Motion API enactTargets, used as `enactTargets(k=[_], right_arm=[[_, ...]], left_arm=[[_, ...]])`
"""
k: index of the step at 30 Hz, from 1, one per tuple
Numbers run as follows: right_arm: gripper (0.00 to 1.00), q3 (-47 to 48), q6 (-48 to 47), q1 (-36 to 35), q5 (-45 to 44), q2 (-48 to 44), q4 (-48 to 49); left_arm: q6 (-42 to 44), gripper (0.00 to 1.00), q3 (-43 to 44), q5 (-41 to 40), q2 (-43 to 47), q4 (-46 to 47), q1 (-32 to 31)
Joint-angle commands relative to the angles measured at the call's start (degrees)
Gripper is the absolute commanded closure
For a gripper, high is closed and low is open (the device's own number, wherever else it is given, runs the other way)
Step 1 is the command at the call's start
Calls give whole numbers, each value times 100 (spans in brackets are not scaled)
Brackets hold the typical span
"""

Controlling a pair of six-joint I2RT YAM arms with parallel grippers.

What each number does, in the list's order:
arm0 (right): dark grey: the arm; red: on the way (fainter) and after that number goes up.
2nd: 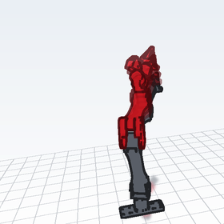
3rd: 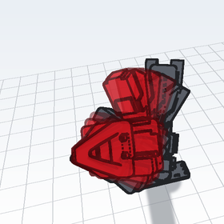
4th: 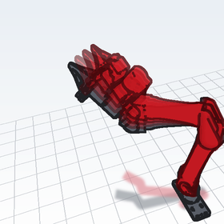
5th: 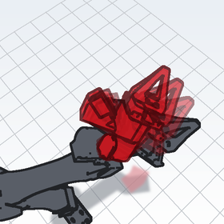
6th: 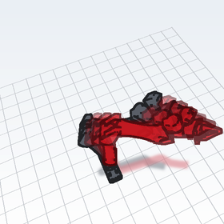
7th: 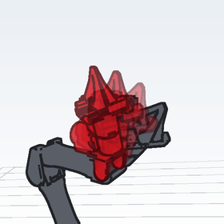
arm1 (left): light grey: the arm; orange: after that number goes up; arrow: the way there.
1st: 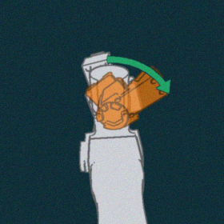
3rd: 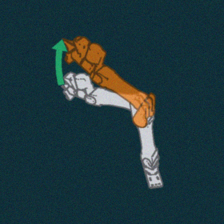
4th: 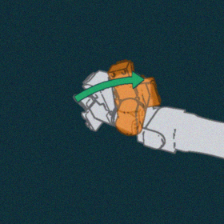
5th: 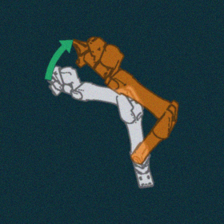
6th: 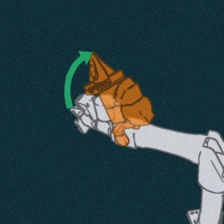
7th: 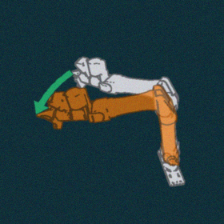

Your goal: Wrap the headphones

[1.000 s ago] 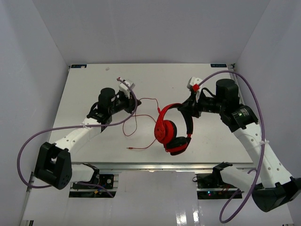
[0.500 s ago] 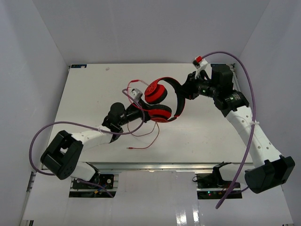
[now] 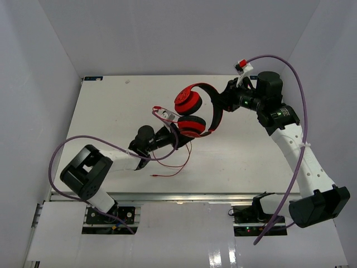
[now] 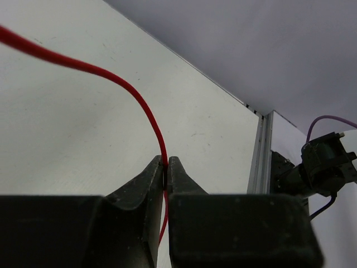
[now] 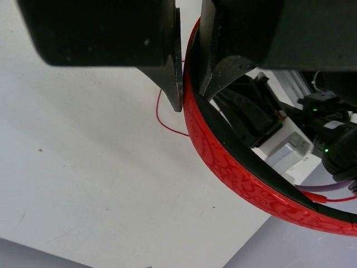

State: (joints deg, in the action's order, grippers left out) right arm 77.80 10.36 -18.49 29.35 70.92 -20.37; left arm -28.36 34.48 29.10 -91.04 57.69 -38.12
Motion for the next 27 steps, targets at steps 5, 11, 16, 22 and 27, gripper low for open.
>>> enactTargets(k=[5,11,16,22,27], right_arm=[[92,-54,-2178,218,-412,-524,-222],[92,-615,-3735,276,-1037,-861,-1020],[92,-1104,-5381,242,-937,-740,-2072],[92,-1814,-6403,-156,-839,-973,-2593],[92,-2493,-6299,-1131,-1131,-1225,-2333]], left_arm=[[2162,88,494,-852,2289,-3810,334],[3714,92,1391,-2015,3248,-6313,974],[4661,94,2837,-2659,2889,-7363,1035],[4953,95,3756,-2738,2182,-7517,1035],[4853,97,4798,-2452,1398,-7500,1029]])
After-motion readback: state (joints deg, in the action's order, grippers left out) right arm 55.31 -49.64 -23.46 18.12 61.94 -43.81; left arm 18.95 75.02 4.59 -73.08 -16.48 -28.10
